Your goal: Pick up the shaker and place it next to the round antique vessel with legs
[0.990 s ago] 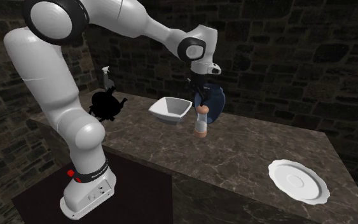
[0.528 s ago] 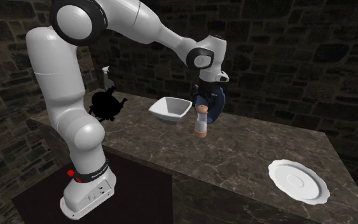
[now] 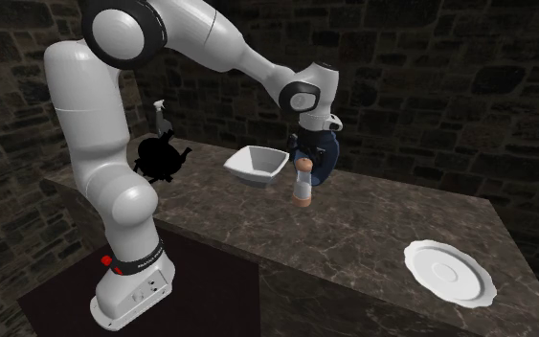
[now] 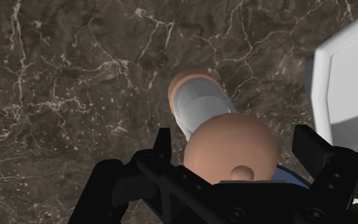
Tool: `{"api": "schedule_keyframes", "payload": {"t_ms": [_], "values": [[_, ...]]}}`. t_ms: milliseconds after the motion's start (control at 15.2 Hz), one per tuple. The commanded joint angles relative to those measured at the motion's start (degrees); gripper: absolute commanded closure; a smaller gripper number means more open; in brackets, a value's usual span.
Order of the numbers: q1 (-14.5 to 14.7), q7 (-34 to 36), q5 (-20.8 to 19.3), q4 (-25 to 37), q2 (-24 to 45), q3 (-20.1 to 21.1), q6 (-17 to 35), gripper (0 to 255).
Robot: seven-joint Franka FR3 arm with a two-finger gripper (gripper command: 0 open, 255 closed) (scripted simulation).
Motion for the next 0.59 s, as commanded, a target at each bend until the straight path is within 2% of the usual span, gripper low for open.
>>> {"api": "schedule_keyframes", "payload": {"t_ms": [0,132,198,528], "values": [[0.0,0.0,0.0,-0.05,-0.01,0.0,0.05,0],[0.0,0.0,0.0,-0.04,0.0,0.0,0.04,0],[0.0,0.0,0.0,-0.04,0.0,0.0,0.04,255],[0.0,-0.01,0.01,-0.03,0.0,0.0,0.04,255]]}}
